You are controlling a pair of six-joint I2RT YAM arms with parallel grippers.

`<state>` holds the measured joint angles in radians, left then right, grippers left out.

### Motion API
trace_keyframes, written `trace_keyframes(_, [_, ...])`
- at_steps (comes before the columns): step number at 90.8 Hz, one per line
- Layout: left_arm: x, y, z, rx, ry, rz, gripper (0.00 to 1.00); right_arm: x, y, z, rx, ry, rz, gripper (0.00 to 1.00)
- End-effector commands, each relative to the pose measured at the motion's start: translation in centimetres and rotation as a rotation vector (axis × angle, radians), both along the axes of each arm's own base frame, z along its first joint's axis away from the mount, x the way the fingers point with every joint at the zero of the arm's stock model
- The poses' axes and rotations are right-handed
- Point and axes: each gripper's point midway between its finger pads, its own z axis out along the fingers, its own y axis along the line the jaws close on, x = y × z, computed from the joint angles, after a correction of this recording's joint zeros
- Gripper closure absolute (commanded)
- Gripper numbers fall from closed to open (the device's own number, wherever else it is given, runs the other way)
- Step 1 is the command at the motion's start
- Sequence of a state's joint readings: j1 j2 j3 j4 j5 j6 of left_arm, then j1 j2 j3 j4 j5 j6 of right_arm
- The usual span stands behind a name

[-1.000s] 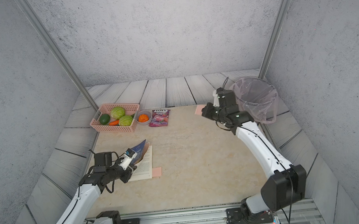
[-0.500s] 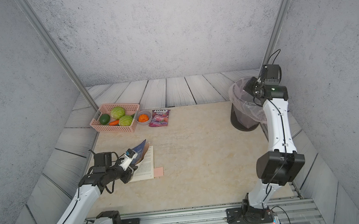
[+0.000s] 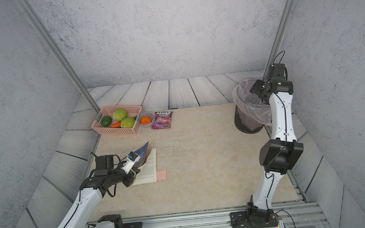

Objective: Peel off the used sticky note
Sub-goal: Place the note in the trash bin, then turn the page of the book at the center of the board.

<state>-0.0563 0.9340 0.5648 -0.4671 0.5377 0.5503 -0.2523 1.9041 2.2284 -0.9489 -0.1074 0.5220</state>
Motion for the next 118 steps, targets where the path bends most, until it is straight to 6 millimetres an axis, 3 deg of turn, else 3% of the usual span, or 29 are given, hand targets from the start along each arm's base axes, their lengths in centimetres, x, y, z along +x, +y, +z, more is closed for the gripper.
trace_keyframes(1, [0.1,-0.7,0.7,-0.03,-0.015,-0.039,1.0,-2.6,1.7,5.0,-0.001,-0.105,0.046,0.19])
trace_keyframes(16, [0.4,-0.9,1.2,-0.031,-0.019,-0.05,1.0,-4.8,4.5,6.1,0.037,-0.135,0.131,0.17])
trace_keyframes(35, [1.0,-1.7,1.4,-0.036,-0.017,-0.072,1.0,-7.5,8.9,3.7,0.185,-0.153,0.253,0.16])
trace_keyframes(45, [1.2,-2.1,1.5,-0.042,-0.022,-0.081,1.0,-8.9,13.9,0.7,0.182,-0.097,0.362,0.16])
trace_keyframes(65, [1.6,-3.1,1.7,-0.048,-0.027,-0.09,1.0,-11.7,27.2,-8.0,0.273,0.077,0.651,0.16])
trace_keyframes(82, [1.8,-2.5,1.7,-0.022,-0.037,-0.057,1.0,-17.3,40.5,-14.7,0.383,0.193,0.901,0.17])
trace_keyframes(91, [1.6,-2.2,1.4,-0.007,-0.025,-0.046,1.0,-20.6,45.6,-17.6,0.511,0.248,0.985,0.16])
trace_keyframes(103, [1.7,-2.0,1.1,-0.005,-0.007,-0.018,1.0,-23.5,49.2,-20.2,0.598,0.295,1.023,0.17])
trace_keyframes(118, [1.9,-2.1,1.2,-0.03,0.0,0.006,1.0,-25.3,51.2,-22.3,0.623,0.36,1.055,0.17])
